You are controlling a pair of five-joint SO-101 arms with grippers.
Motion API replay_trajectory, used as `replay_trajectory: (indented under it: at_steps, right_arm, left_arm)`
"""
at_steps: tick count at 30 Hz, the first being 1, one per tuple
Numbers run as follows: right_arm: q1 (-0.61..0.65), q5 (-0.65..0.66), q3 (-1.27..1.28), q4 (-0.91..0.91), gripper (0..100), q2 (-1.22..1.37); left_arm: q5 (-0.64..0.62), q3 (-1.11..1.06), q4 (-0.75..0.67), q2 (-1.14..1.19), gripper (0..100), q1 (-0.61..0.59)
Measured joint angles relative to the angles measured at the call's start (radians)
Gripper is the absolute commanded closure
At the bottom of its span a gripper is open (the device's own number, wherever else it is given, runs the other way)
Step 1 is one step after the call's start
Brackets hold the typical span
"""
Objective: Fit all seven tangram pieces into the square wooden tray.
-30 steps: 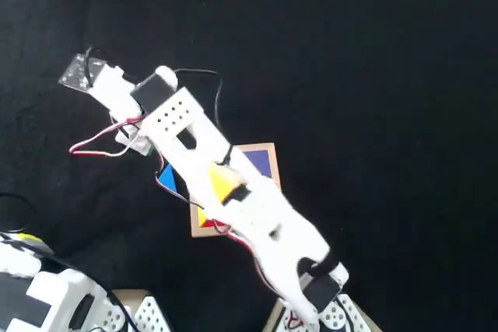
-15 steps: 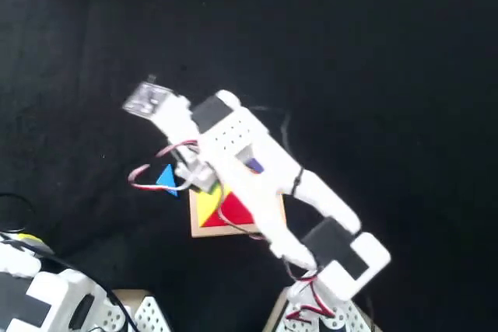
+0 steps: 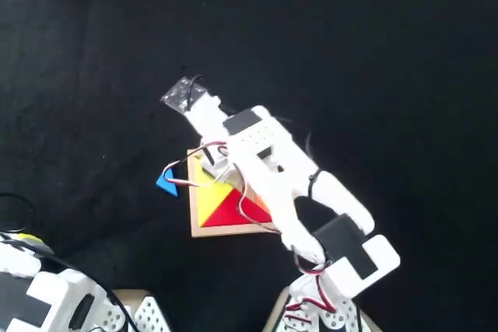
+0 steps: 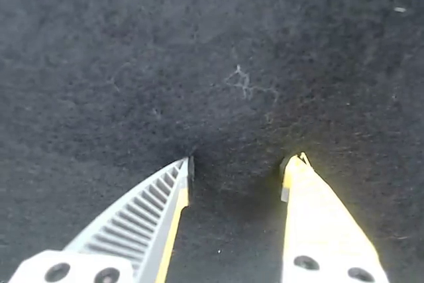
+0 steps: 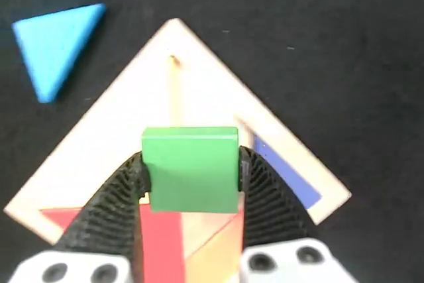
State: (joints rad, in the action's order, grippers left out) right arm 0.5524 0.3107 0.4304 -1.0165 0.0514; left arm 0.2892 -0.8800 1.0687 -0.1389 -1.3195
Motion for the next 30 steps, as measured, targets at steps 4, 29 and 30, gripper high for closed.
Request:
replay_trajectory:
  at_steps: [4,29,30]
  right_arm:
    - [-0.06,0.0,0.0,0.011,98.7,0.002]
    - [-0.021,-0.057,-0.008,0.031,97.7,0.106]
    - [-0.021,-0.057,-0.008,0.031,95.9,0.107]
  left_arm:
    - [0.0,0.0,0.0,0.0,77,0.0]
    - [0.0,0.0,0.0,0.0,77,0.0]
    - [0.0,0.0,0.0,0.0,77,0.0]
